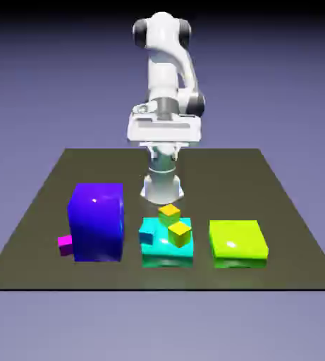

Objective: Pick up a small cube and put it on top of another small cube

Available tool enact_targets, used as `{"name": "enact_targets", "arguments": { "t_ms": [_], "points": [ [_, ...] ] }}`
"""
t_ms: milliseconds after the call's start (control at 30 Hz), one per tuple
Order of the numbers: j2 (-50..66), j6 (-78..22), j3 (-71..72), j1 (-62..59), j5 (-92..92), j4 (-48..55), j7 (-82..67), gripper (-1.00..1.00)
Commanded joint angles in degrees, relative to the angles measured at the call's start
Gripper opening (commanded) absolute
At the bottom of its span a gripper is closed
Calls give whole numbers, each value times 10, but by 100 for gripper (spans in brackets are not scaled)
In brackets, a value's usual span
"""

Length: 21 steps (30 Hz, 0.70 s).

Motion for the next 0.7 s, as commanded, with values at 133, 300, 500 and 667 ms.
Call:
{"name": "enact_targets", "arguments": {
  "t_ms": [133, 300, 500, 667],
  "points": [
    [104, -120, -84, -2, 69, 97, -12, 0],
    [208, -235, -165, -5, 136, 191, -21, 0],
    [332, -356, -245, -15, 204, 283, -23, 0],
    [436, -456, -311, -24, 260, 361, -24, 0]
  ]
}}
